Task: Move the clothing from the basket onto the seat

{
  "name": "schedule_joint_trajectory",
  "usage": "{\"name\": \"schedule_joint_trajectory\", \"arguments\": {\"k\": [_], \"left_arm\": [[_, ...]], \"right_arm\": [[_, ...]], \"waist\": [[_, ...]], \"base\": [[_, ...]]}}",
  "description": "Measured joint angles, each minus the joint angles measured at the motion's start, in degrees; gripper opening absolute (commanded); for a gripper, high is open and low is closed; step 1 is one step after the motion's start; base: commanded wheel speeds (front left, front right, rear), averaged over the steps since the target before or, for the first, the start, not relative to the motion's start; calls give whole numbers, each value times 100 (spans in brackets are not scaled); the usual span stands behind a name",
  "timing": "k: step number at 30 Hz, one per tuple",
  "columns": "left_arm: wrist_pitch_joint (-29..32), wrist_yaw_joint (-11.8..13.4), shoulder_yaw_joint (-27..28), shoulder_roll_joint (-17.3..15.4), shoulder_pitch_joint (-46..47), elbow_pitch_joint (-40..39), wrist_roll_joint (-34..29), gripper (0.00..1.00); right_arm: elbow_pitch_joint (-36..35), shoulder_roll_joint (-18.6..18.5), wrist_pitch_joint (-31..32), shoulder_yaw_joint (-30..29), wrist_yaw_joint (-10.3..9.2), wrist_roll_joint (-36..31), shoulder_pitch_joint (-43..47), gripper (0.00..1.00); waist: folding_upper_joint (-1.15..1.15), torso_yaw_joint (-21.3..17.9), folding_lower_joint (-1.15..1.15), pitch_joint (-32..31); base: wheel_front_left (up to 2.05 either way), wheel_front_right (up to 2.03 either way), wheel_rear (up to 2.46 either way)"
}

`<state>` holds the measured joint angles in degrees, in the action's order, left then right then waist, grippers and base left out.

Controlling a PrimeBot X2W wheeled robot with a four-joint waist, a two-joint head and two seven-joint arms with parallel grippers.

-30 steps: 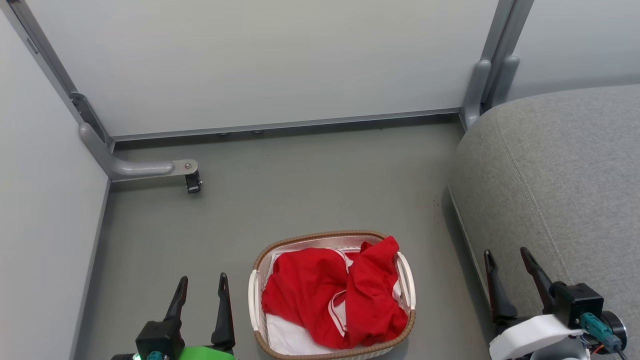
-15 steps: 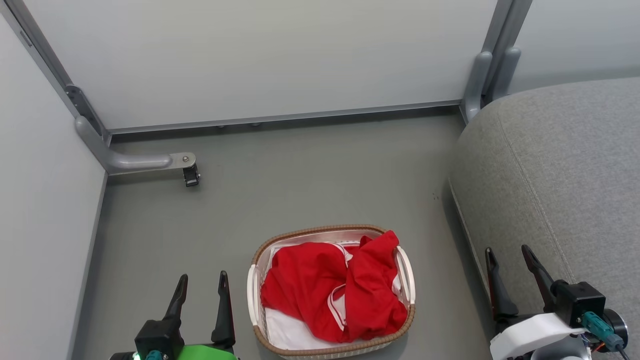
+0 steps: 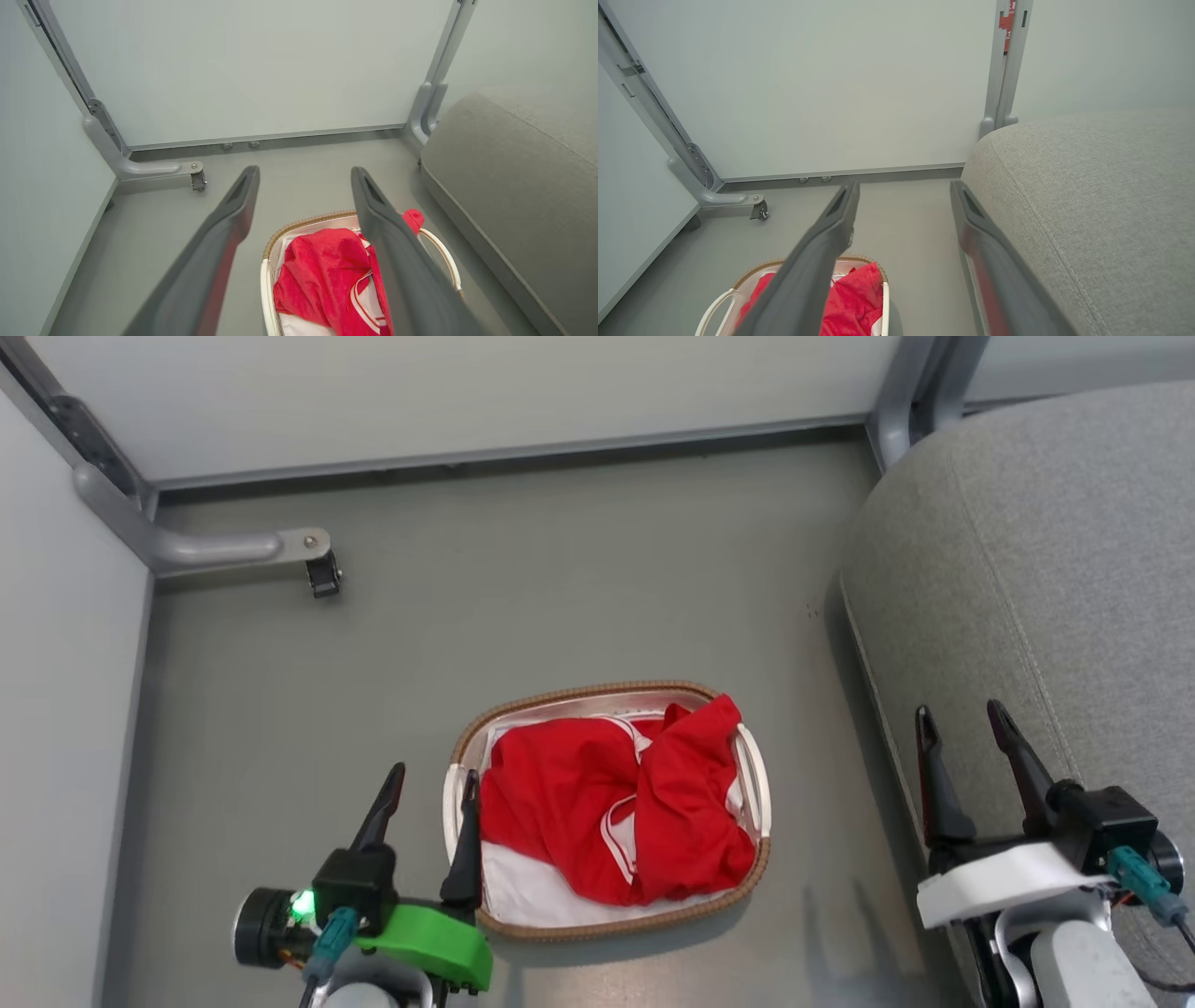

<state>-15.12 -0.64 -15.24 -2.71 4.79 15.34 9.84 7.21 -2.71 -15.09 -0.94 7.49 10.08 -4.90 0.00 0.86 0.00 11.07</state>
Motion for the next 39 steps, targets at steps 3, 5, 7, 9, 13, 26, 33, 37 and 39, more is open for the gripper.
{"name": "schedule_joint_trajectory", "arguments": {"k": [3,5,7,9,13,26,33,37,39], "left_arm": [[-1,-96,-165,1,438,353,-133,100],[-1,-148,-298,1,756,587,-226,100],[-1,-190,-433,2,1046,883,-232,100],[0,-197,-553,8,1327,1313,-131,100],[1,-235,-800,3,1789,2047,-26,100],[53,-302,-1834,11,3198,3860,-62,100],[160,-78,-2051,11,3709,4437,22,100],[298,49,-1998,8,3920,4737,168,100],[299,79,-1963,10,4018,4882,230,100]], "right_arm": [[-114,0,0,-32,0,-1,-283,100],[-219,-1,-1,-81,1,-1,-476,100],[-319,-4,0,-138,1,2,-661,100],[-422,-8,-1,-192,1,31,-878,100],[-576,-11,-1,-216,1,124,-1217,100],[-1540,-14,-1,-45,2,322,-1800,100],[-1744,-14,-1,79,2,565,-1968,100],[-1791,-14,-1,166,2,669,-1993,100],[-1812,-13,-1,181,2,727,-1994,100]], "waist": [[0,-73,0,311],[0,-129,0,524],[0,-193,0,750],[0,-275,0,1008],[0,-466,0,1480],[0,-1152,0,2910],[0,-1515,0,3523],[0,-1754,0,3726],[0,-1875,0,3812]], "base": [[0,0,0],[0,0,0],[0,0,0],[0,0,0],[0,0,0],[0,0,0],[0,0,0],[0,0,0],[0,0,0]]}}
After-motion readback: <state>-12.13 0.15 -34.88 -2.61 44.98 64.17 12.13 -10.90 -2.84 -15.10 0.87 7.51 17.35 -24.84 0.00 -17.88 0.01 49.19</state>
